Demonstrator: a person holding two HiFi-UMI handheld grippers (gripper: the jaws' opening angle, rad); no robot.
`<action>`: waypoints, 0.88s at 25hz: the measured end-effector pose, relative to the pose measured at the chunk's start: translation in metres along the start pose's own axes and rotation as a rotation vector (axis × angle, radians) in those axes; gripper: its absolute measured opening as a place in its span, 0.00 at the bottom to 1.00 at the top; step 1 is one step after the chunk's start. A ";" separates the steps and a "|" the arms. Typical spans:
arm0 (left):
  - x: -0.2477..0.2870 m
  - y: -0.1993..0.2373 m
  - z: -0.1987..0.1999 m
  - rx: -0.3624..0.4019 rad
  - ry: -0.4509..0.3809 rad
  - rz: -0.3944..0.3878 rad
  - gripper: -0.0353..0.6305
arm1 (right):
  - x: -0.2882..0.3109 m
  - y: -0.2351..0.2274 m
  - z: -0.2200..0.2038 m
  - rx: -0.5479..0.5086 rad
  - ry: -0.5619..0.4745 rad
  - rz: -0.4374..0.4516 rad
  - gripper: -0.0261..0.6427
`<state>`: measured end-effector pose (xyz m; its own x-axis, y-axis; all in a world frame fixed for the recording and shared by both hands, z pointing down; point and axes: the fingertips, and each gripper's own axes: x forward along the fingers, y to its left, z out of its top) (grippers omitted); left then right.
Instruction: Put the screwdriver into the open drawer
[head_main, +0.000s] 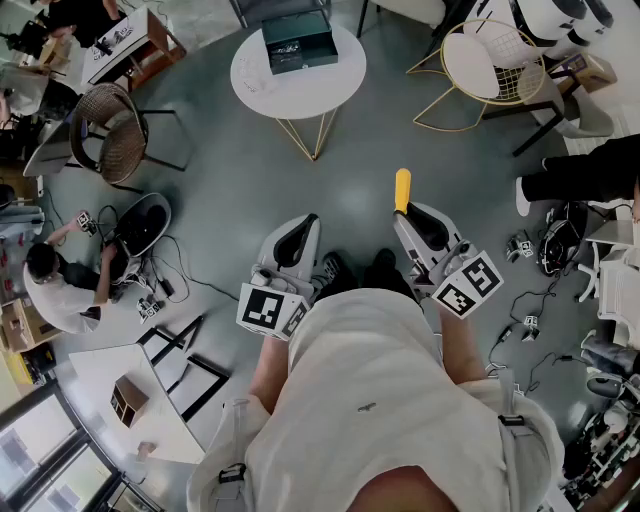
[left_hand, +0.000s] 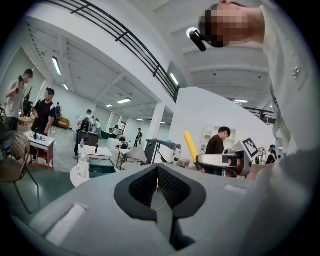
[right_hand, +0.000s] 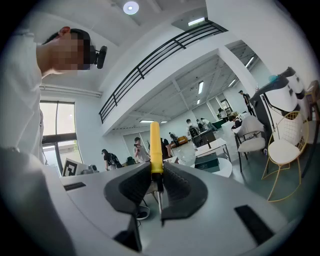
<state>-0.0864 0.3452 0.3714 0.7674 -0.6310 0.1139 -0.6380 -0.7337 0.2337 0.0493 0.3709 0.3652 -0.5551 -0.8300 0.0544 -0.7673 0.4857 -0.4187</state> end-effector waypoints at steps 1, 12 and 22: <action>-0.003 0.001 0.000 -0.004 -0.002 0.006 0.07 | 0.000 0.002 0.002 0.008 -0.008 0.005 0.16; -0.029 0.013 -0.001 -0.001 -0.015 0.034 0.07 | 0.010 0.024 0.000 0.038 -0.029 0.038 0.17; -0.031 0.017 -0.015 -0.033 0.009 0.010 0.07 | 0.006 0.025 -0.006 0.068 -0.014 -0.003 0.17</action>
<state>-0.1201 0.3561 0.3862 0.7619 -0.6356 0.1249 -0.6429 -0.7188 0.2646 0.0243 0.3795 0.3602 -0.5475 -0.8357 0.0430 -0.7452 0.4636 -0.4794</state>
